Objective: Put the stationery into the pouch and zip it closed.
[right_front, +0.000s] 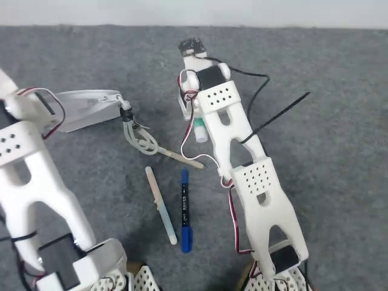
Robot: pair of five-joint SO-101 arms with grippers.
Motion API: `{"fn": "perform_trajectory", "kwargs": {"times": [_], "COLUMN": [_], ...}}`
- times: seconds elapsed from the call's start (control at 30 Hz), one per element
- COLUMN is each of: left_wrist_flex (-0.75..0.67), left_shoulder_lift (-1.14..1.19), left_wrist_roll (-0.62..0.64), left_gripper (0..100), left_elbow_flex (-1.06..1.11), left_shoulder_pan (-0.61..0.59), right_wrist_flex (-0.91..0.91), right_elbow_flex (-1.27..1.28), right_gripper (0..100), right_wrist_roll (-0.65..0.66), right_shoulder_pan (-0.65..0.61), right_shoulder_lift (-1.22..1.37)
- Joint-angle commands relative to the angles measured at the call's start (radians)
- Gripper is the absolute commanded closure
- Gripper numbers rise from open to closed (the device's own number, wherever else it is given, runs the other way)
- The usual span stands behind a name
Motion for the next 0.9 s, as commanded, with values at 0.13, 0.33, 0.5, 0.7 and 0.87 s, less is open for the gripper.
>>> {"fn": "perform_trajectory", "kwargs": {"times": [0.13,0.33,0.5,0.7,0.87], "left_wrist_flex": [-0.038,-0.038,-0.038,-0.038,-0.038], "left_shoulder_lift": [-0.014,-0.014,-0.014,-0.014,-0.014], "left_wrist_roll": [0.021,0.021,0.021,0.021,0.021], "left_gripper": [99,99,99,99,99], "left_elbow_flex": [-0.008,-0.008,-0.008,-0.008,-0.007], "left_shoulder_pan": [-0.008,-0.008,-0.008,-0.008,-0.008], "right_wrist_flex": [0.045,0.042,0.028,-0.031,-0.045], "right_elbow_flex": [0.11,0.178,0.181,0.186,0.183], "right_gripper": [98.7,87.1,87.0,87.2,87.2], "right_wrist_roll": [0.117,0.114,0.112,0.112,0.115], "right_shoulder_pan": [0.007,-0.005,-0.021,-0.015,-0.015], "right_shoulder_lift": [-0.099,-0.101,-0.101,-0.099,-0.062]}}
